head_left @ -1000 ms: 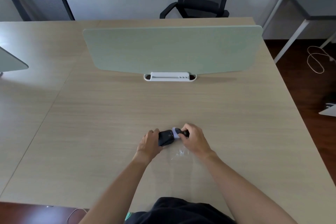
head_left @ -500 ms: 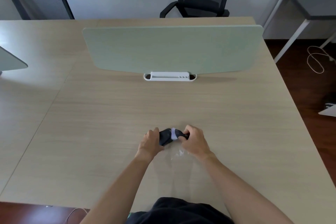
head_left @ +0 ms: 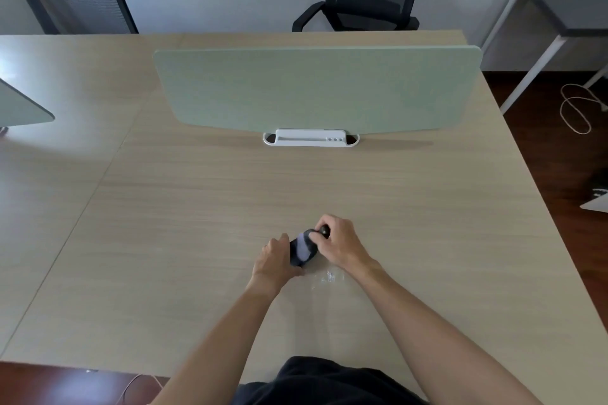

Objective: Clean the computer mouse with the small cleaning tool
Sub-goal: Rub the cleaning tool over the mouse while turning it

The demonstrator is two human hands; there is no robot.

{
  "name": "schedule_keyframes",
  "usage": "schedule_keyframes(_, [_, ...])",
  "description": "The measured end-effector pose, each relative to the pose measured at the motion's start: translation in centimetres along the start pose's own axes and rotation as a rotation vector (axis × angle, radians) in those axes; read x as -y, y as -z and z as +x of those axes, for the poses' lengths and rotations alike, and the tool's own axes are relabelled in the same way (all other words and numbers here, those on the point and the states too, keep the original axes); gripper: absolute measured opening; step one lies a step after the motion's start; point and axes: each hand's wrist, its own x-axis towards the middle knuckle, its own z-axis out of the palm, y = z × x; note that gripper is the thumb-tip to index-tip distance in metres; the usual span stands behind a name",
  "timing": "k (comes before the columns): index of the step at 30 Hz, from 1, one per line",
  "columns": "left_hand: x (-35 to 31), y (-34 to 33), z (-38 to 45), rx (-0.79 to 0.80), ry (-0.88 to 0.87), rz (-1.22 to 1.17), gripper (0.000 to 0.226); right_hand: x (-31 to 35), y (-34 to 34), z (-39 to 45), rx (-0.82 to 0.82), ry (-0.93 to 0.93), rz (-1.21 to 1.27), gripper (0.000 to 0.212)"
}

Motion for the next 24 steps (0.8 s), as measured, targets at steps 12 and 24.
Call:
schedule_keyframes(12, [0.4, -0.4, -0.6, -0.100, 0.000, -0.195, 0.068, -0.8, -1.0, -0.8, 0.015, -0.040, 0.108, 0.013])
schedule_keyframes(24, [0.5, 0.0, -1.1, -0.038, -0.002, -0.089, 0.096, -0.1, -0.5, -0.4, 0.022, 0.004, 0.157, 0.007])
